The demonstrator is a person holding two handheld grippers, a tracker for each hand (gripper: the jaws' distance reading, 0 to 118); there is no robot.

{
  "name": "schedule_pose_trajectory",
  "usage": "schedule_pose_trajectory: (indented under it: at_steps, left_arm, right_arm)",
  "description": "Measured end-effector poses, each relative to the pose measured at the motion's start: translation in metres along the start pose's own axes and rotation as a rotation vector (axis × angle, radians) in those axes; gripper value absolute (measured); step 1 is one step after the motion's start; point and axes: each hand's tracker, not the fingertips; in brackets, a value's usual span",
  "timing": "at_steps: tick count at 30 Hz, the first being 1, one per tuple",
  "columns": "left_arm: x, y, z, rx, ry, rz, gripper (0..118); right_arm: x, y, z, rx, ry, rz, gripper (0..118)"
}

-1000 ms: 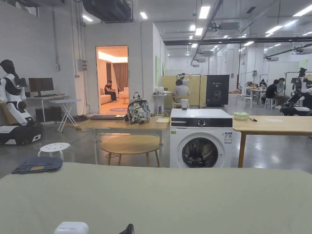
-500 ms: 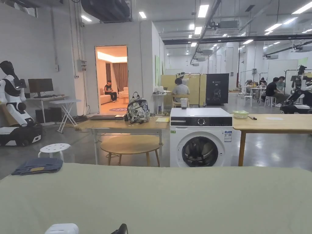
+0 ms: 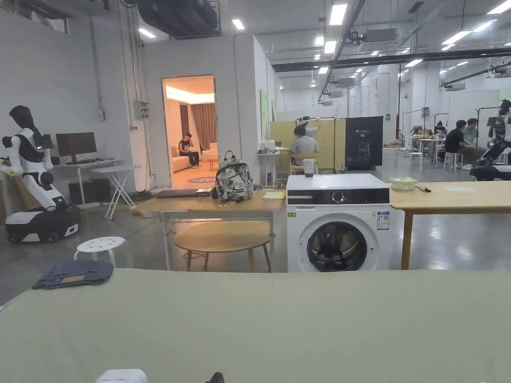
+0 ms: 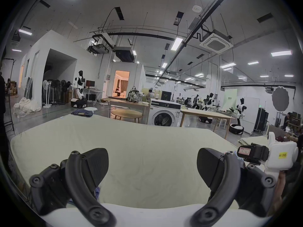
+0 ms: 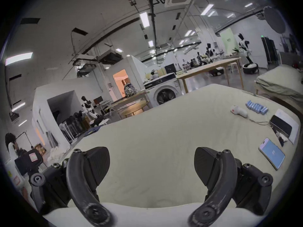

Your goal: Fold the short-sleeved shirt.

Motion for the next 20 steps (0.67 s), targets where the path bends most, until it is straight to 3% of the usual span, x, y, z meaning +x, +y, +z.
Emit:
schedule_pose_trajectory:
  at_steps: [11,17,20]
  left_arm:
    - [0.006,-0.007,-0.01,-0.038,-0.002,-0.019,109]
    - [0.008,-0.012,-0.021,-0.059,-0.008,-0.023,109]
    - [0.008,-0.016,-0.028,-0.071,-0.027,-0.004,109]
  right_arm:
    - [0.009,-0.009,-0.014,-0.036,-0.013,-0.014,105]
    - [-0.001,-0.018,-0.022,-0.023,-0.064,0.103,105]
    - [-0.008,-0.024,-0.025,-0.043,-0.04,0.129,105]
